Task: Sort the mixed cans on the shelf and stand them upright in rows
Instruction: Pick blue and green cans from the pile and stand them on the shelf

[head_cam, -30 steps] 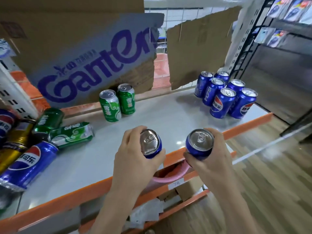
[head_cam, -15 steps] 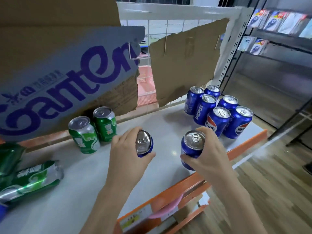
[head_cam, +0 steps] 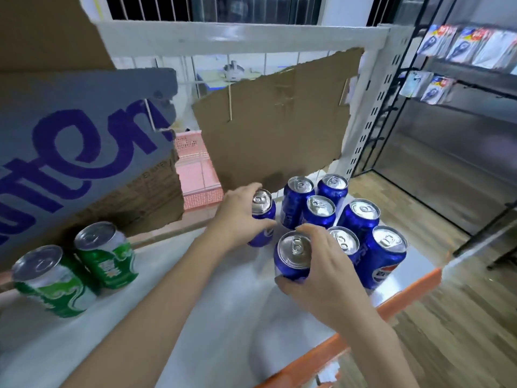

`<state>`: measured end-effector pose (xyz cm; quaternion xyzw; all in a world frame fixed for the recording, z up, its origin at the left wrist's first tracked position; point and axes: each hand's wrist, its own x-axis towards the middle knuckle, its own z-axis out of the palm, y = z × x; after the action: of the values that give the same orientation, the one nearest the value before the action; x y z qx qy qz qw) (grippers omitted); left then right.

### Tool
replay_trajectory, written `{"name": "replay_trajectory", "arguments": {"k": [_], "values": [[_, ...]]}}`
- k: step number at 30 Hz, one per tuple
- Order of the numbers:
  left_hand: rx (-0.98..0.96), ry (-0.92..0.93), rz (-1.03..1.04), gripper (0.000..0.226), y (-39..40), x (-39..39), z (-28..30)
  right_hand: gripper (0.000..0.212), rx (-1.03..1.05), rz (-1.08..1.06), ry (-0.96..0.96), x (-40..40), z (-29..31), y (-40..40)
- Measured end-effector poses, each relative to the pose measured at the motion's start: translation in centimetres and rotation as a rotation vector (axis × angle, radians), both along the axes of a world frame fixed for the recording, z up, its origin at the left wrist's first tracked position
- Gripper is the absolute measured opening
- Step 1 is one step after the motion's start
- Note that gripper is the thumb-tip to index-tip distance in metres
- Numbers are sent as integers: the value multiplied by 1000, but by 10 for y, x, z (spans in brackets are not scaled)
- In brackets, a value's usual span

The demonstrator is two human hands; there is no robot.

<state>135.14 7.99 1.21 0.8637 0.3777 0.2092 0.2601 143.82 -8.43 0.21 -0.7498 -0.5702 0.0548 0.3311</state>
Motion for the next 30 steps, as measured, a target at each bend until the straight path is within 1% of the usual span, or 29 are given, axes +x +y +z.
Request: {"name": "replay_trajectory", "arguments": {"k": [3,7,9,13,15,17,19,21,24,26,27,30], "values": [[-23,46,-31,82,20,33,0,82,-2,53,-46,14,1,11],[6,169,-52,83,36,62,-8,79,-13,74,-118,29,-5,20],[-15,150,-30,82,40,66,-10,77,-24,82,-144,37,-6,26],[-66,133,-27,88,37,55,-11,74,-1,93,-238,46,-5,41],[-84,111,34,85,31,43,-10,72,-27,117,-274,49,0,49],[-101,59,147,73,20,25,-16,66,-79,114,-325,52,3,59],[-52,54,261,61,5,4,-31,58,-125,114,-399,55,4,69],[-5,156,333,57,-14,-18,-50,55,-181,135,-462,57,3,76],[39,396,358,52,-47,-48,-75,59,-219,121,-514,58,2,81],[101,418,370,44,-65,-66,-89,59,-185,113,-528,53,1,81],[124,416,391,44,-72,-74,-96,58,-121,115,-495,50,-3,81],[112,425,441,57,-91,-94,-99,53,121,130,-354,26,-15,74]]}}
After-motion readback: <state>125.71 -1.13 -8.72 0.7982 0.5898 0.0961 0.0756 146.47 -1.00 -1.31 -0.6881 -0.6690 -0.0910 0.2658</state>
